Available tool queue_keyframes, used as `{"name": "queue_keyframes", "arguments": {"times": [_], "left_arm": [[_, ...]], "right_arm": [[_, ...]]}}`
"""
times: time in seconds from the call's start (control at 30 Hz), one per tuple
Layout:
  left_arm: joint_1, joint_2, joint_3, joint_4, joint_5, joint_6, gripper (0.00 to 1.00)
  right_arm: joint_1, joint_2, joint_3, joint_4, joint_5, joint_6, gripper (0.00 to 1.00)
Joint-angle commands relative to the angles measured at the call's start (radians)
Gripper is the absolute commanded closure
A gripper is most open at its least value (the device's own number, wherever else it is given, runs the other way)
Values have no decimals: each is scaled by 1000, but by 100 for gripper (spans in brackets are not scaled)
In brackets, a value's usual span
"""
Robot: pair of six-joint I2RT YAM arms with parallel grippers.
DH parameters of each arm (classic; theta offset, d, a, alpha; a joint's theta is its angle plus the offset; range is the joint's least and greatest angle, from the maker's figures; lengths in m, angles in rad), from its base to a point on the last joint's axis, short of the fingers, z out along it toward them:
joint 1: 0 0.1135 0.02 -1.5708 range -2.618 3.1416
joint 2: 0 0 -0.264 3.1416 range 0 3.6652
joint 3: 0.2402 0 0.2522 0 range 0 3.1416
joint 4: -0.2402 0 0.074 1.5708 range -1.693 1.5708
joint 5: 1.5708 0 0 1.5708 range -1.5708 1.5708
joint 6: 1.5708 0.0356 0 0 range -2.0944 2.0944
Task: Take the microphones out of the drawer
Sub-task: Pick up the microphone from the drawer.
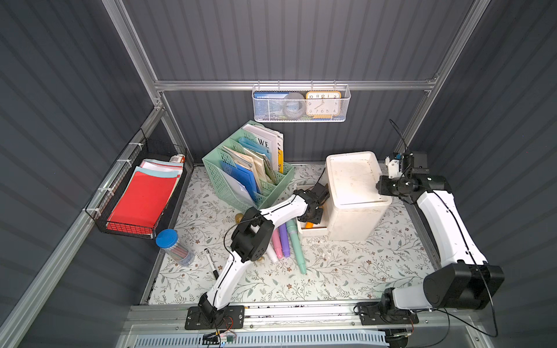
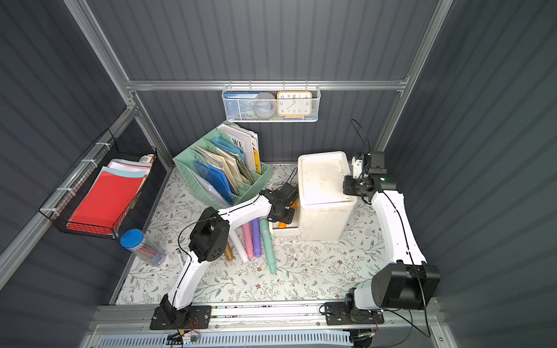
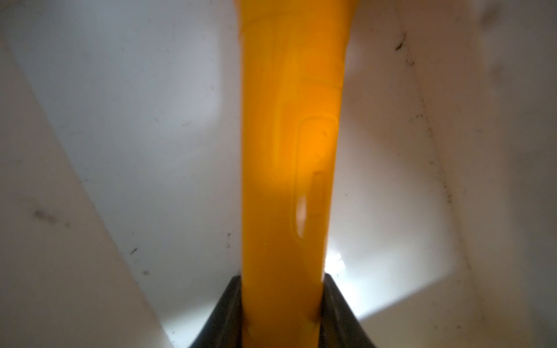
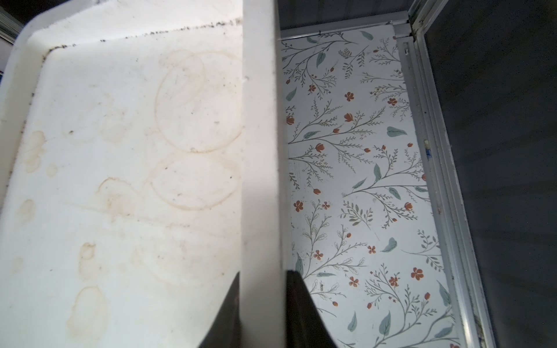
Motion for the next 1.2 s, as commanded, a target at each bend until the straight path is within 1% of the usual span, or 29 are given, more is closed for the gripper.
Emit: {"name": "queue_keyframes", "arguments": {"times": [0.0,0.07,0.17,0.4,0.63,0.7,0.8,1.17], "left_arm": [[-13,-38,-50,6,-57,-46,91],[-13,-54,-68,16,-65,-56,94],[-13,-70,-77,21,-75,-77,98],[-13,-69,-38,-12,-109,-121,100],[-9,-94,9,-25,-144,-164,100],[6,-105,18,-12,-118,-197,100],[30,-119,4,38,-47,-259,100],[40,-157,4,69,8,-320,100]], "right_arm": [[12,75,-81,-155,-145,125,94],[12,75,-81,-154,-142,123,94],[12,77,-81,-153,-142,122,94],[12,78,-83,-151,-140,122,94],[12,80,-82,-152,-139,122,94],[12,83,-82,-152,-142,124,94],[12,79,-84,-151,-140,123,94],[13,73,-87,-151,-135,122,94]]}}
